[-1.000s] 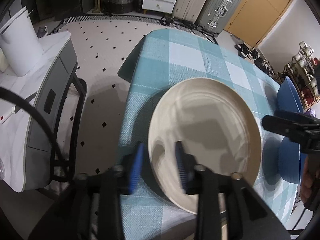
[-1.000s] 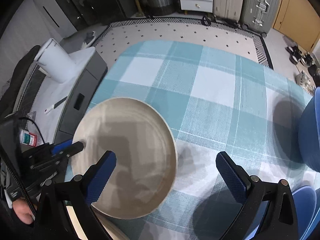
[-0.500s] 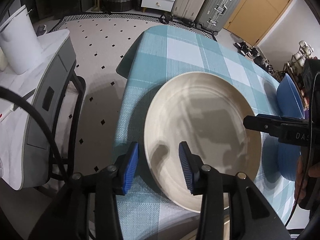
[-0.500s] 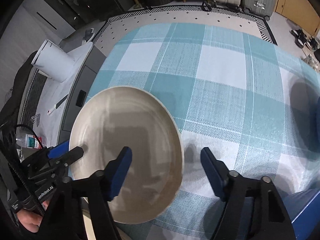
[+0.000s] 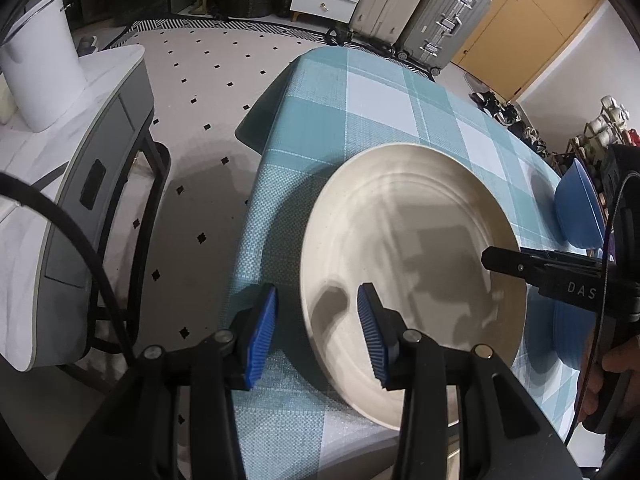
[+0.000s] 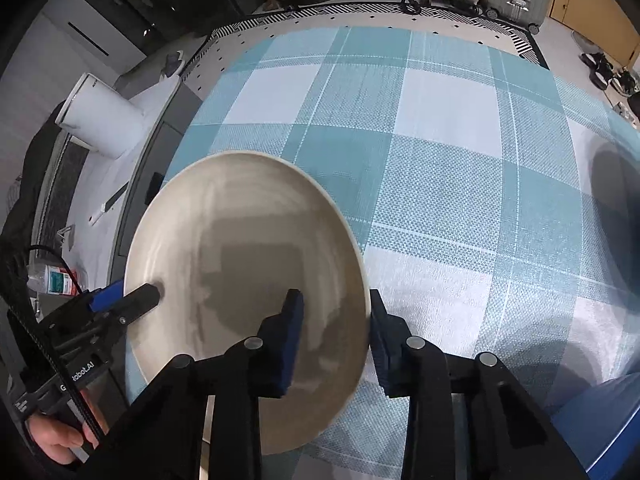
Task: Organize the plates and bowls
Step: 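Grasp the plate rim with the right tool while the left tool holds it, then carry the cream plate with both tools and lower it onto the plate stack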
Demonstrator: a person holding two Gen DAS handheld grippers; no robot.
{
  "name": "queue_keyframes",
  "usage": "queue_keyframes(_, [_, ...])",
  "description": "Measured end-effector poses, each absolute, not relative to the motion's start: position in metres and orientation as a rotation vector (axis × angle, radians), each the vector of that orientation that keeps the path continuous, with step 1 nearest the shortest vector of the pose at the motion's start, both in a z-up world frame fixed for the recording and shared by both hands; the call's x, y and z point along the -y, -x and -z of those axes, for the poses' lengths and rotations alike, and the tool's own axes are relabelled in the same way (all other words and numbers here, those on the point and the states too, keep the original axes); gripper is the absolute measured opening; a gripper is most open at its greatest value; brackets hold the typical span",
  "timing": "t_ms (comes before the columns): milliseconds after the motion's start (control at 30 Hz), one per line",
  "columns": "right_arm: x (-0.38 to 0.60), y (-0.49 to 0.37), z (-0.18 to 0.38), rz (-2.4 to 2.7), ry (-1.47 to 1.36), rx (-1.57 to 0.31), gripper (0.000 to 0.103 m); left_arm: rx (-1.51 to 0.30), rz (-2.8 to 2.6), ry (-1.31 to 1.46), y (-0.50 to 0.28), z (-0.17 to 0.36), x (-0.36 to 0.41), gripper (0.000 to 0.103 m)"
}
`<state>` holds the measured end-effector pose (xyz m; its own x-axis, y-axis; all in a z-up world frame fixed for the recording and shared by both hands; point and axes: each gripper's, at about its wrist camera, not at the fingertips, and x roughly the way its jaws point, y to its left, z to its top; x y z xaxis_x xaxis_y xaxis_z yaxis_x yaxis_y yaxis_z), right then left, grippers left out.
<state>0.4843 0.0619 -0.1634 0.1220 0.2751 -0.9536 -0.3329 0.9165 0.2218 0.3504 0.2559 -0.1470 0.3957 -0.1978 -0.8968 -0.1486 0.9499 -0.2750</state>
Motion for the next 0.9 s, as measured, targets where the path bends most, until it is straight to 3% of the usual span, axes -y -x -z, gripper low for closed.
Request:
queue_keyframes(67, [-0.062, -0.483, 0.164, -0.436, 0.051, -1.372, 0.031, -1.157, 0.031, 0.347, -0.349, 0.146, -0.258, 0.016])
queue_keyframes(100, [-0.061, -0.483, 0.164, -0.431, 0.051, -1.371, 0.029, -1.151, 0.029, 0.358, -0.347, 0.146, -0.259, 0.01])
queue_keyframes(600, [-0.05, -0.482, 0.163, -0.429, 0.035, -1.36, 0.015, -1.178, 0.029, 0.35, -0.348, 0.147, -0.258, 0.006])
queue_keyframes(900, [-0.05, -0.481, 0.153, -0.43, 0.049, -1.336, 0.013, -1.182, 0.039, 0.369, -0.346, 0.141, -0.261, 0.006])
